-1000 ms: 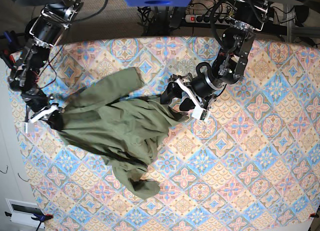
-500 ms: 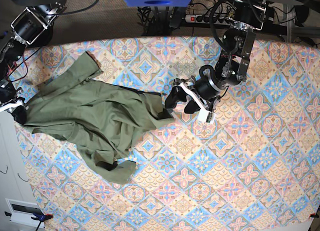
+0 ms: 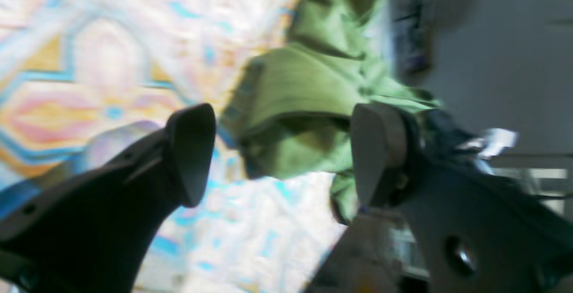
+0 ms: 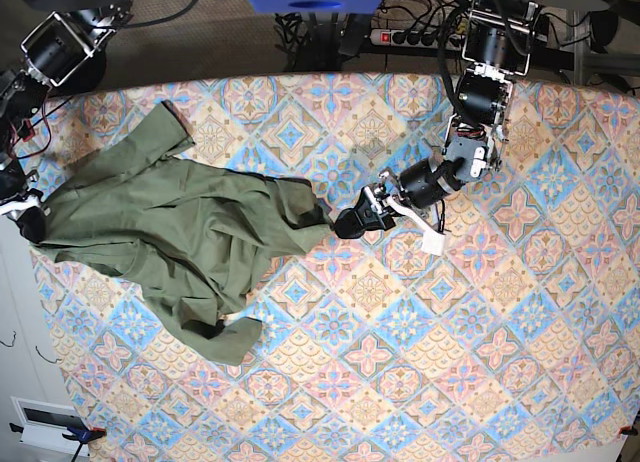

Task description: Layout the t-shirt on the table in an organized manner, then fold the t-shirt properly

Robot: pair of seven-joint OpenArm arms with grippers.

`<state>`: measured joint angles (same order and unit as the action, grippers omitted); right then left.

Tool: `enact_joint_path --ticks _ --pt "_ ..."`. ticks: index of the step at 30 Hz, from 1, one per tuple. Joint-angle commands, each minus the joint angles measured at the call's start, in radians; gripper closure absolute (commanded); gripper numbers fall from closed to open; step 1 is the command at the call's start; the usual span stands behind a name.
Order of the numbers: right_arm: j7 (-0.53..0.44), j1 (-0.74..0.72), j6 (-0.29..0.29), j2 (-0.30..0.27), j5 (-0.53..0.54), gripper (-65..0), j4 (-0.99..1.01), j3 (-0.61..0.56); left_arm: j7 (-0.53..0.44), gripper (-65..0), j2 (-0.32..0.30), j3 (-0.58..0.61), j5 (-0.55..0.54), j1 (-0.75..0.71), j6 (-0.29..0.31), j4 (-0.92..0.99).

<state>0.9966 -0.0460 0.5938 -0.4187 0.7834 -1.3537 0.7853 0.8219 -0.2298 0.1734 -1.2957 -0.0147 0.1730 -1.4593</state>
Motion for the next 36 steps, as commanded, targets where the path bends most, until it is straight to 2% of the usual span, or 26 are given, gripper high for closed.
enact_joint_path --ticks 1,6,9,14,17,22,30,36 --pt "-0.023 -0.015 0.005 -0.029 0.021 -0.8 -0.019 0.001 -0.013 -45.8 -0.001 -0.004 -0.051 0.011 0.015 -0.019" --pt "-0.023 -0.015 0.005 -0.027 0.021 -0.8 -0.016 0.001 0.032 -45.8 0.0 -0.002 -0.158 0.003 0.015 -0.019" --pt "-0.022 -0.015 0.005 -0.027 0.021 -0.8 -0.013 0.001 0.064 -45.8 0.034 -0.002 -0.178 0.003 0.015 -0.019" --pt "-0.022 -0.015 0.005 -0.027 0.021 -0.8 -0.013 0.0 0.07 -45.8 0.099 0.019 -0.172 0.003 0.015 -0.019" --pt "-0.022 -0.015 0.005 -0.027 0.021 -0.8 -0.013 0.0 0.064 -45.7 0.12 0.058 -0.17 0.011 0.015 -0.019" --pt "-0.02 -0.013 0.005 -0.027 0.021 -0.8 -0.013 0.0 0.032 -45.7 0.152 0.048 -0.126 0.014 0.015 -0.013" --pt "-0.02 -0.013 0.005 -0.027 0.021 -0.8 -0.013 0.0 0.014 -45.6 0.16 0.022 -0.115 0.046 0.015 -0.008" --pt "-0.02 -0.013 0.005 -0.027 0.023 -0.8 -0.013 0.0 -0.017 -45.5 0.175 0.012 -0.111 0.088 0.015 0.088"
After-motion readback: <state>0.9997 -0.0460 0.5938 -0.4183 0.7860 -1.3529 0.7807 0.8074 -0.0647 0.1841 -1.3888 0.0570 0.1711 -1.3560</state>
